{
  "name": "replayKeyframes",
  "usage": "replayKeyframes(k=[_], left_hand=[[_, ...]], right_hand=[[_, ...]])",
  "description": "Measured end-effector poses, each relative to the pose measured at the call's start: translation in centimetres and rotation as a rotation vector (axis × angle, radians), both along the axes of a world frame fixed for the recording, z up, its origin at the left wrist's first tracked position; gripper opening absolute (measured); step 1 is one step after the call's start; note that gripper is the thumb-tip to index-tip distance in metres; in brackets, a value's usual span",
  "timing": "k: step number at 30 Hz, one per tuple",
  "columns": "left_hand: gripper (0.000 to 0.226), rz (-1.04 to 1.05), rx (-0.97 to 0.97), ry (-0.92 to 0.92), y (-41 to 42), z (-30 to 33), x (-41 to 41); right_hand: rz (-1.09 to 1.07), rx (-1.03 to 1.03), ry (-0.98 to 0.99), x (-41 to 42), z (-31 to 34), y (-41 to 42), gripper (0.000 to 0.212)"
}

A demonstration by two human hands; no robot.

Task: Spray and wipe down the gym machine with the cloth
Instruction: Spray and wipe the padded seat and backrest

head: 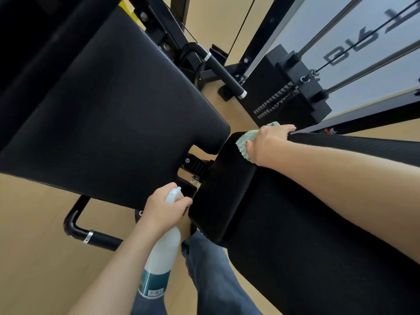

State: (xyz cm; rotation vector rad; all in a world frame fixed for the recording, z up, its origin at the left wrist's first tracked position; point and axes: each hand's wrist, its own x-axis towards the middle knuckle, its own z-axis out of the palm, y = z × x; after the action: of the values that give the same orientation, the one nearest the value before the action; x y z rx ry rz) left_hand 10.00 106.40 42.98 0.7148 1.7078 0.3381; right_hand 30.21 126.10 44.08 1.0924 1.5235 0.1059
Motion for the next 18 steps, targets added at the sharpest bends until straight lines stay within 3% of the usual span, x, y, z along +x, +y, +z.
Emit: replayKeyframes(k=[5, 6, 10, 18], left_hand=[[0.031, -0.003, 0.009, -0.005, 0.2, 1.8, 0.0], [0.031, -0.006, 0.016, -0.006, 0.3, 1.9, -0.1], [0.031, 0.000, 0.051, 0.006, 0.5, 1.2, -0.6], [0.026, 0.010, 0.055, 0.074, -2.0, -1.3, -2.3]], right_hand=[[-0.006, 0.104, 0.000, 1.7, 3.3, -0.3, 0.073], [0.000, 0.105, 0.036, 1.5, 3.1, -0.2, 0.073], [0.023, -0.051, 0.235, 0.8, 0.7, 0.1, 0.037], [0.154, -0.014, 0.173, -2.4, -5.6, 0.0, 0.047]])
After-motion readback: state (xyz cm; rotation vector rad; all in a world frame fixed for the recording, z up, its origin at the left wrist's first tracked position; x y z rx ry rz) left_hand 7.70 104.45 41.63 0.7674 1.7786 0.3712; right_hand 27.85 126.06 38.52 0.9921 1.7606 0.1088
